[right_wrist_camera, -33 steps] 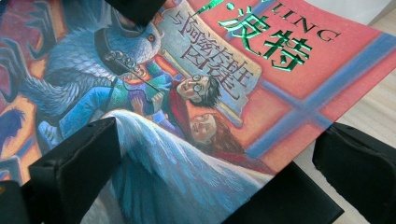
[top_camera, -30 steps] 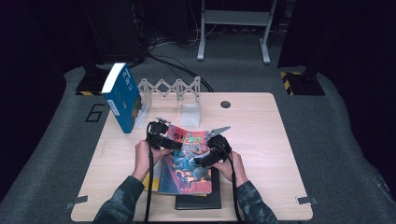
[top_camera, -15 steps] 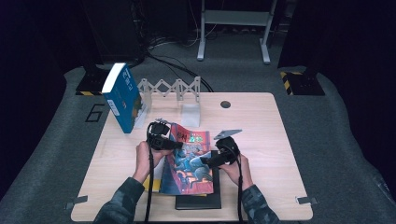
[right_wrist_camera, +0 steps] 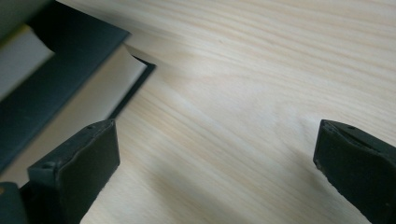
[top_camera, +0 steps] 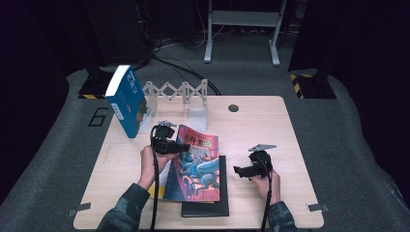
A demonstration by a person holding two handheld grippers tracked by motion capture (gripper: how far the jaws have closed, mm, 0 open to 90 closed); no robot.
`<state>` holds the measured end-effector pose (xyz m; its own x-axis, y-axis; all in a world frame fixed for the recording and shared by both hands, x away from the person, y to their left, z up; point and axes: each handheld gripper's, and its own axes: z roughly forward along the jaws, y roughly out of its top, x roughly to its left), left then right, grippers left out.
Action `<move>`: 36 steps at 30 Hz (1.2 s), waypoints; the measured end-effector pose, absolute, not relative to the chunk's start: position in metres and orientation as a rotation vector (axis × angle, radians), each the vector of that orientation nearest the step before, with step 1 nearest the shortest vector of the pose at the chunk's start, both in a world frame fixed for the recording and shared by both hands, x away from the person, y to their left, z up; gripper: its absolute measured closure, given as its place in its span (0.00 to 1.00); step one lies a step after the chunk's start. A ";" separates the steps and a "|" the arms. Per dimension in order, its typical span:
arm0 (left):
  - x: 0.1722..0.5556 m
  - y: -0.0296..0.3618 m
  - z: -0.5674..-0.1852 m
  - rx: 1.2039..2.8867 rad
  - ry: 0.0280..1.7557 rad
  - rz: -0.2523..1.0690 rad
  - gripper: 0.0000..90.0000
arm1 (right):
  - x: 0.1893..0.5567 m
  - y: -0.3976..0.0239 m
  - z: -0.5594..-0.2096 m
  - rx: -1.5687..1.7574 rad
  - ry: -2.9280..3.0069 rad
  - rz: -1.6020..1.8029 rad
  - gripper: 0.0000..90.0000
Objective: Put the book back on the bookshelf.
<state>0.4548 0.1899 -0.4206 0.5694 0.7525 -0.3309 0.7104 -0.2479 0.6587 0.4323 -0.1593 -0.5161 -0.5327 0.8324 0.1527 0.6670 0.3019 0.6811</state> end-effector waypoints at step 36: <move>0.446 0.244 -0.338 1.849 1.086 0.195 0.83 | 0.434 -0.171 -0.526 1.345 2.258 1.042 0.01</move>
